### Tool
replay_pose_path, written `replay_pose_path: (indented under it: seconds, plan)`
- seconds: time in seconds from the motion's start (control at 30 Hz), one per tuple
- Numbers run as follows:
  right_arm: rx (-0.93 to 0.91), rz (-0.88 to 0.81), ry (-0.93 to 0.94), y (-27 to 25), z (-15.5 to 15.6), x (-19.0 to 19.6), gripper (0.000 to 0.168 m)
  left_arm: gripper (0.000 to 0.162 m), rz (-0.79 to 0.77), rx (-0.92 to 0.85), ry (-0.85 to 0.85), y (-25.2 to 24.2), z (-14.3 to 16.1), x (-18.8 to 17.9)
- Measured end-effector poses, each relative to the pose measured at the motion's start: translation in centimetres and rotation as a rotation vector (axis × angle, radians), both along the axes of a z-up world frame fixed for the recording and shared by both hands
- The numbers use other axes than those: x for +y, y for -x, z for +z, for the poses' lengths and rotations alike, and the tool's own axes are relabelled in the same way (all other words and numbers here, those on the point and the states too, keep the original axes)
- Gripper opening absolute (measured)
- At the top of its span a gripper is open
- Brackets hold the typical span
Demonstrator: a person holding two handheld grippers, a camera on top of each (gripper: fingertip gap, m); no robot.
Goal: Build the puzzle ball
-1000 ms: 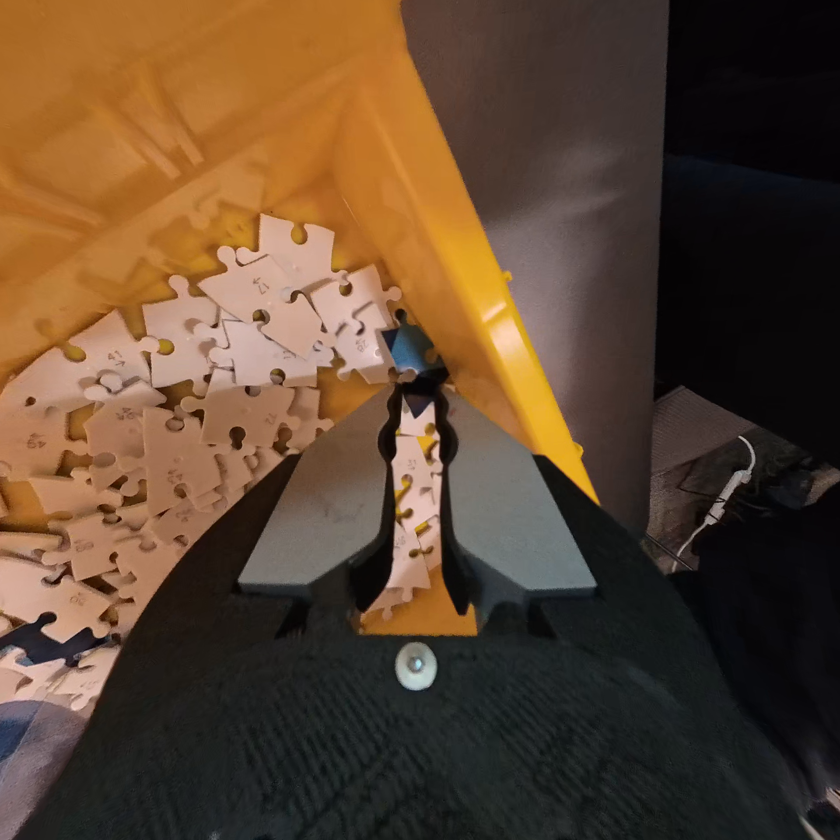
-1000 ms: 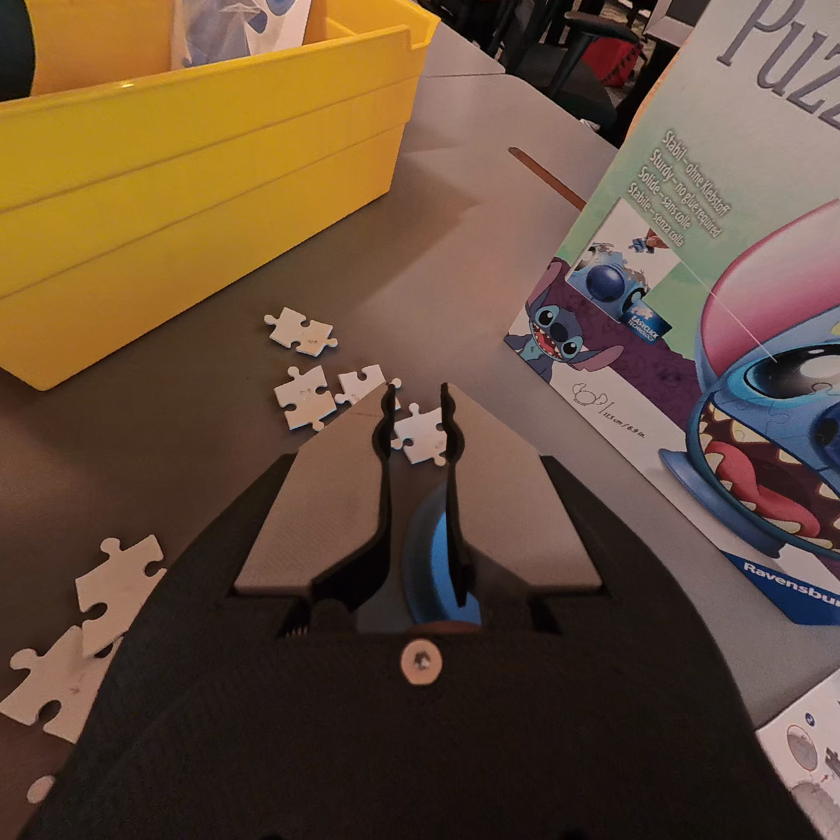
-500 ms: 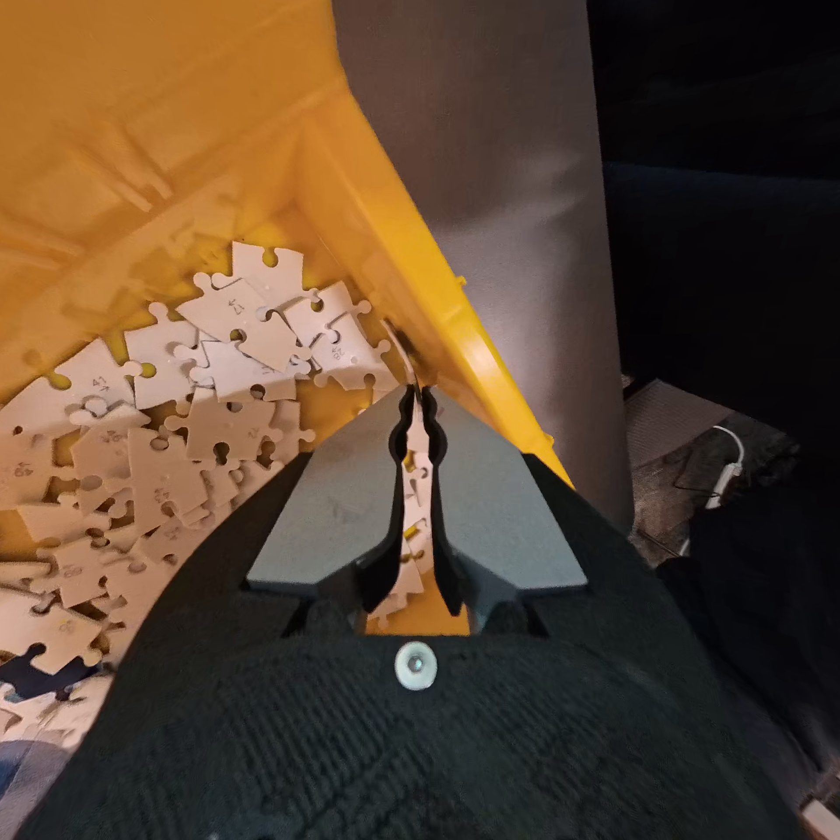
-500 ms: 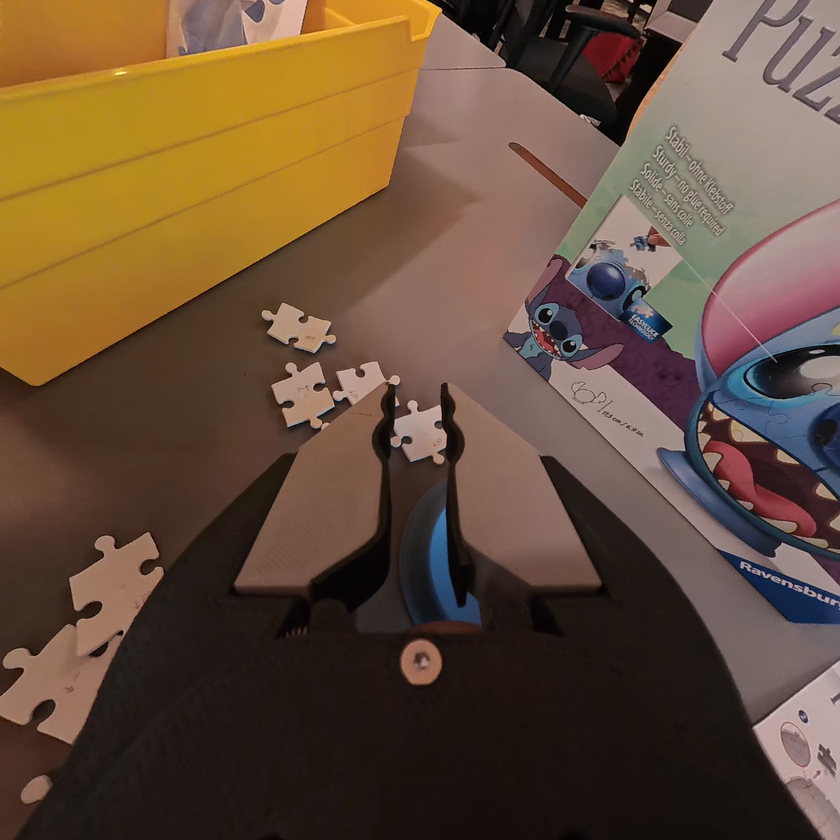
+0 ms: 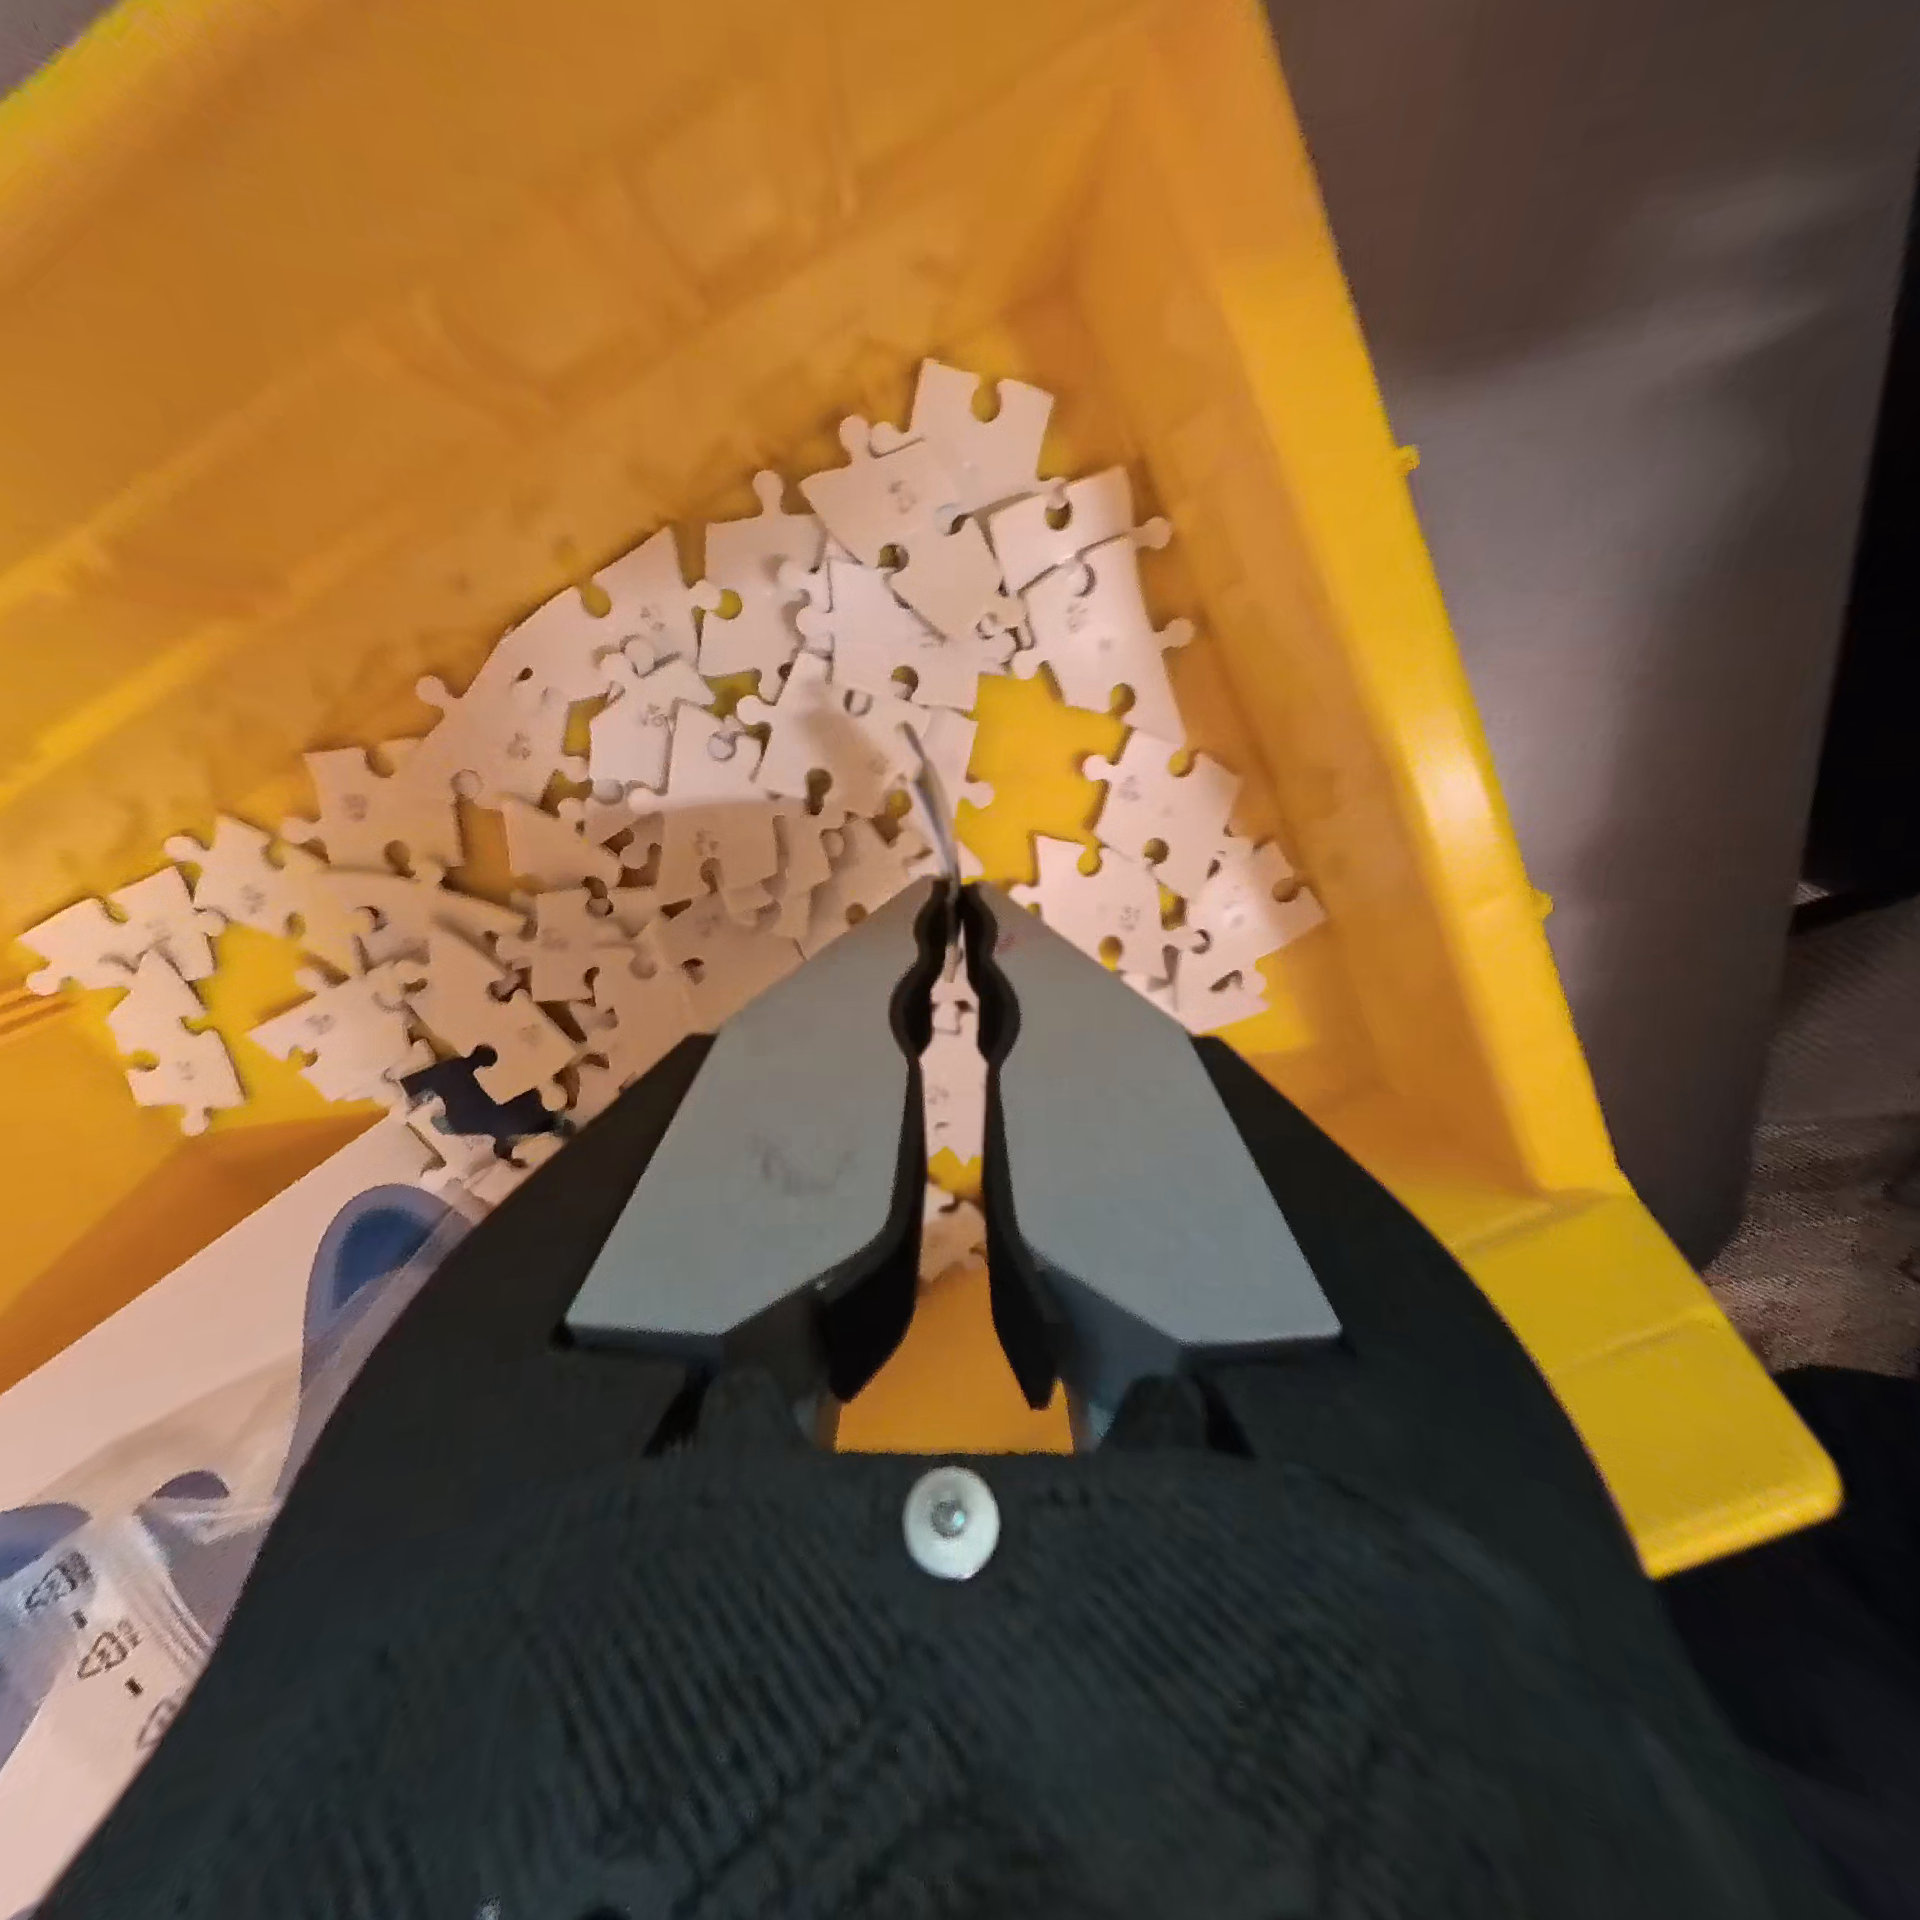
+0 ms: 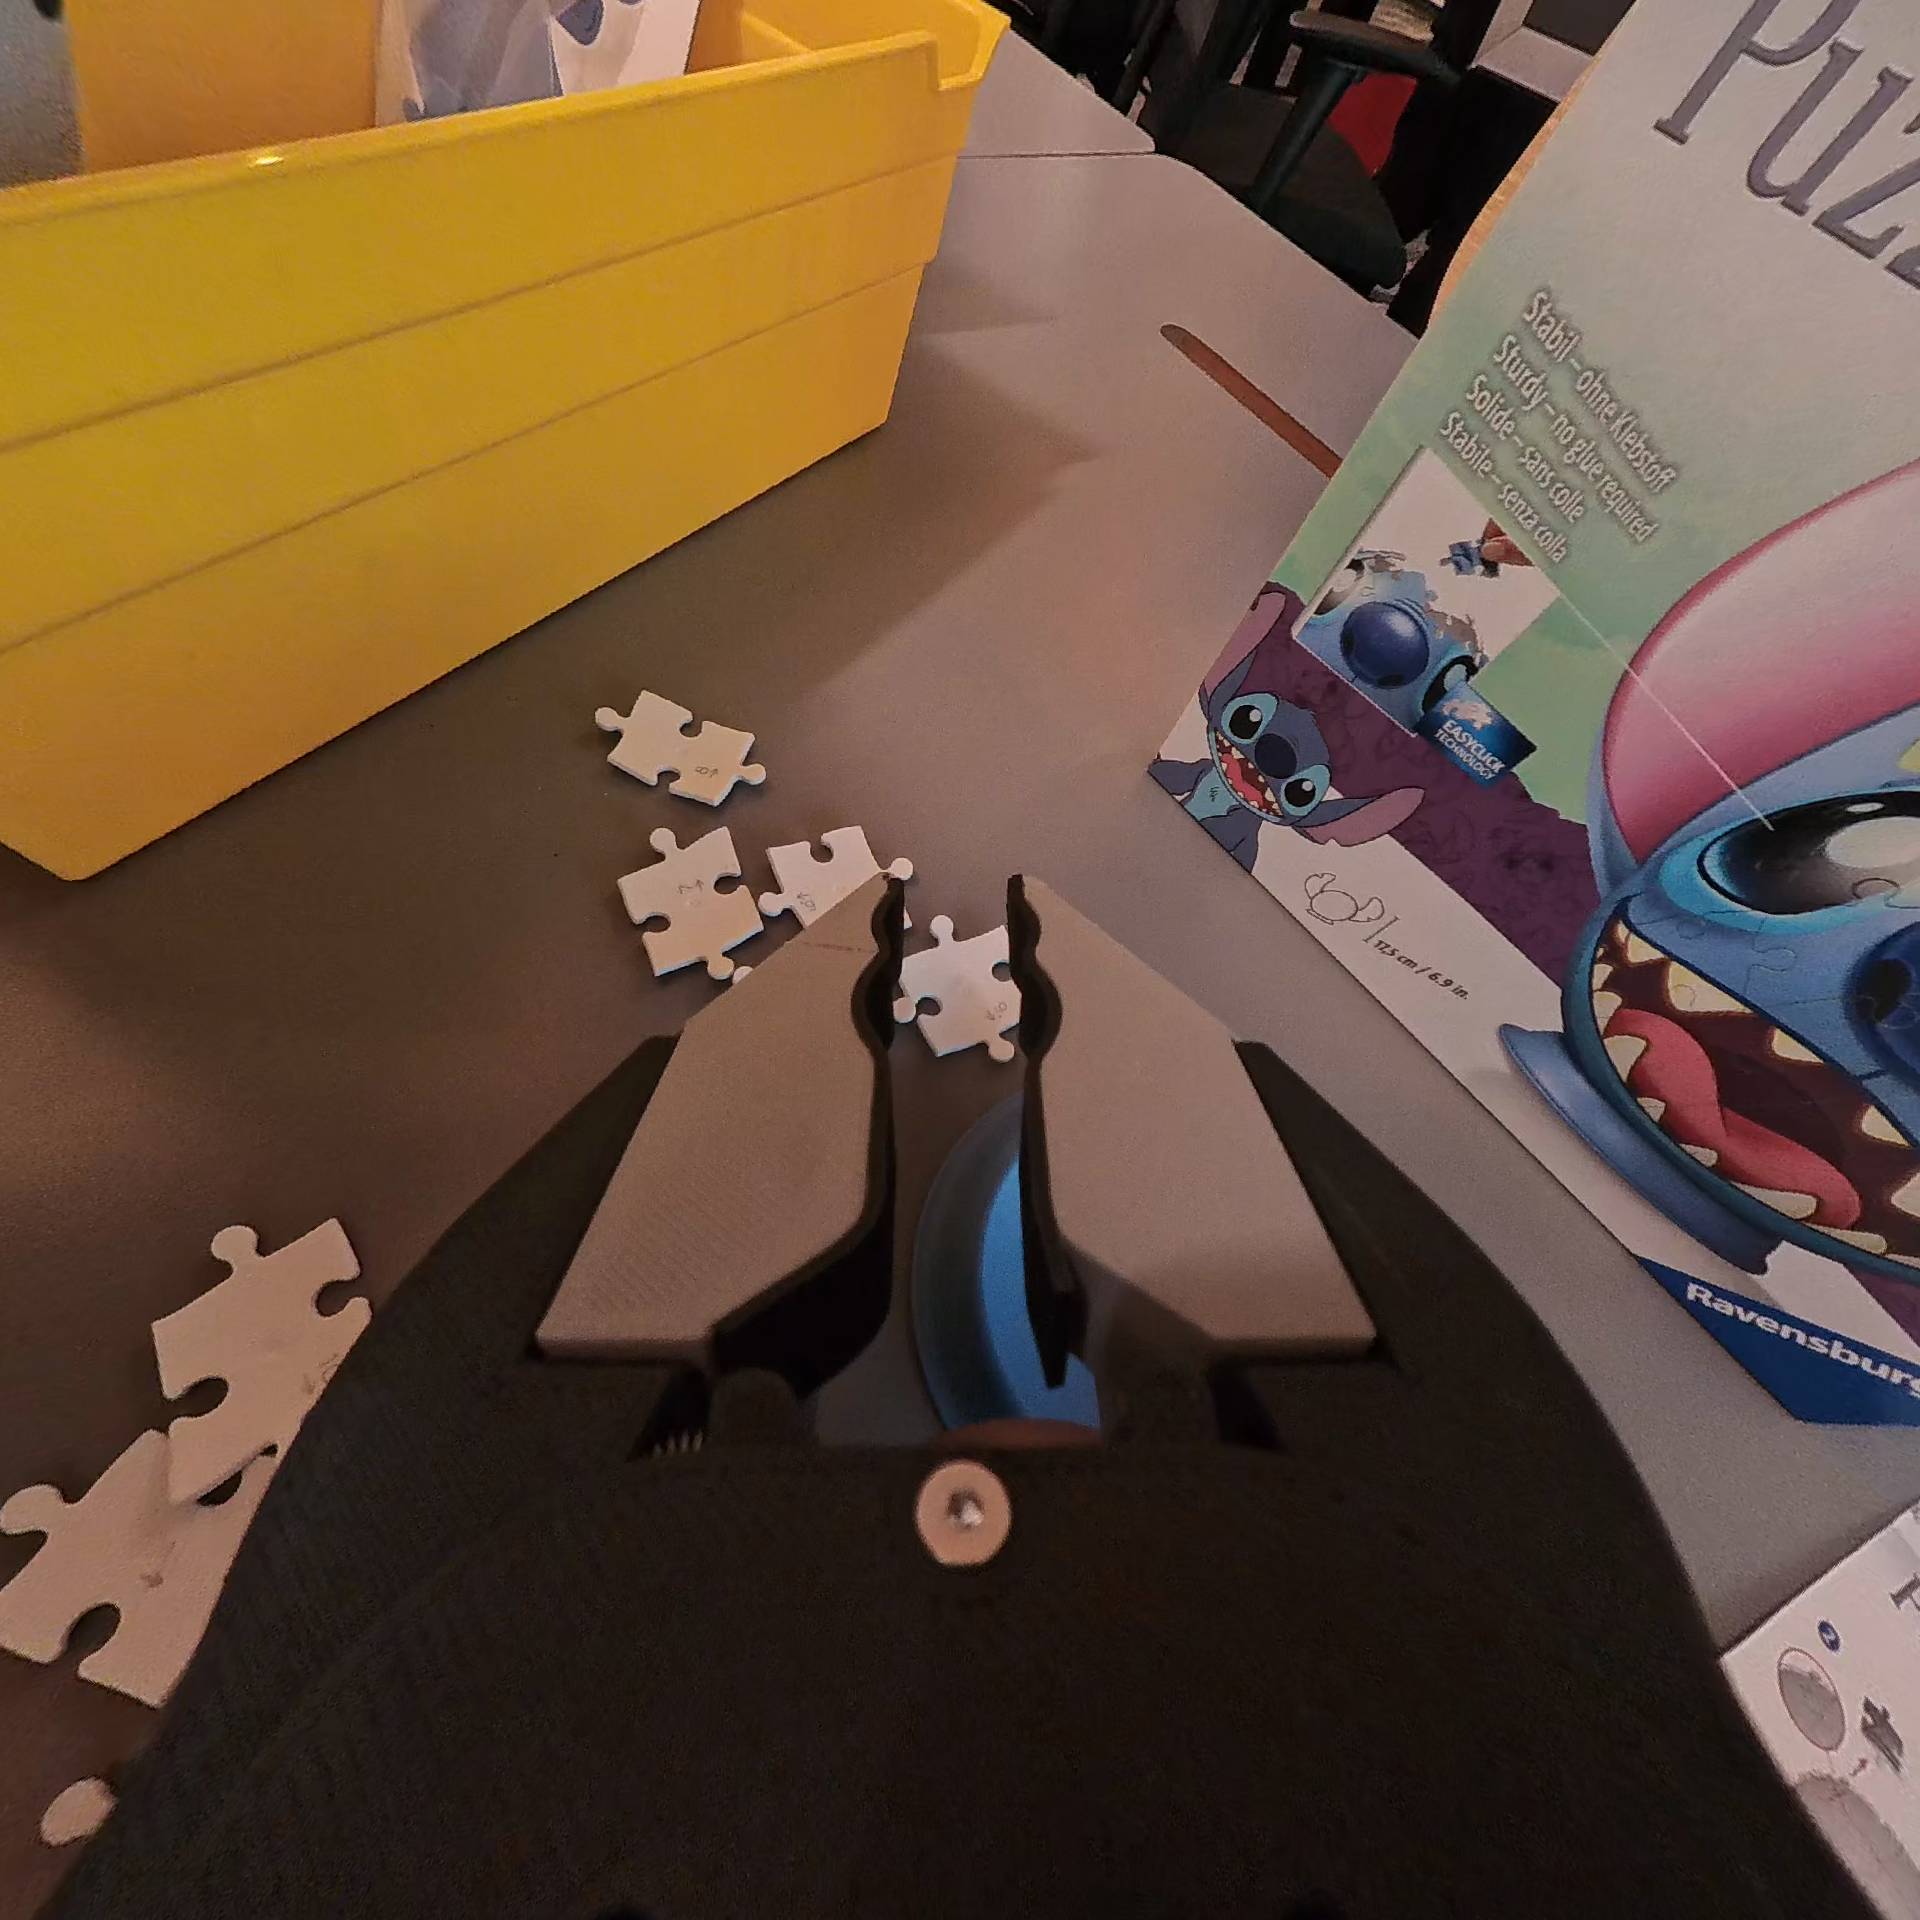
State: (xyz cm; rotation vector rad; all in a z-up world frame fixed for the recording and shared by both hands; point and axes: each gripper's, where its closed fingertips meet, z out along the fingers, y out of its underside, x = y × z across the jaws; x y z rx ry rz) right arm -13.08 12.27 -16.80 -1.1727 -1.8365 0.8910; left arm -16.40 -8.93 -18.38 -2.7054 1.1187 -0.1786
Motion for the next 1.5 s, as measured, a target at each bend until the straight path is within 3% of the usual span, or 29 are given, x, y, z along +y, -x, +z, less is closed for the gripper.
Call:
replay_pose_path:
  seconds: [0.03, 0.2, 0.23, 0.27, 0.43, 0.53, 0.77, 1.03, 1.5]
  plan:
    - [0.001, -0.001, 0.000, 0.0, 0.0, 0.0, 0.016, 0.000, 0.002, 0.006, 0.013, 0.2, -0.4, -0.1]
    - [0.002, -0.008, 0.002, 0.0, 0.1, 0.2, 0.016, 0.004, 0.005, 0.093, 0.076, 0.7, -2.2, -0.5]
    - [0.003, -0.008, 0.002, 0.0, 0.1, 0.2, 0.017, 0.020, -0.007, 0.060, 0.076, 0.1, -1.9, -0.6]
    - [0.003, -0.008, 0.003, 0.0, 0.1, 0.2, 0.017, 0.026, -0.017, 0.021, 0.079, -0.5, -1.6, -0.8]
    - [0.004, -0.009, 0.001, 0.0, 0.1, 0.2, 0.016, 0.037, -0.007, -0.133, 0.038, -1.5, 0.6, -0.6]
    - [0.005, -0.010, 0.002, 0.0, 0.1, 0.3, 0.017, 0.031, -0.031, -0.227, 0.069, -2.0, 1.6, -1.6]
    - [0.002, -0.010, 0.001, 0.0, 0.0, 0.3, 0.017, 0.030, 0.024, -0.120, 0.064, 0.0, 1.3, -1.9]
    - [0.003, -0.010, 0.001, 0.0, 0.1, 0.3, 0.016, 0.023, -0.016, -0.009, 0.238, 0.8, -0.9, -5.0]
    - [0.002, -0.016, 0.004, 0.1, 0.0, 0.4, 0.017, 0.013, -0.060, 0.082, 0.199, -0.5, -2.3, -3.1]
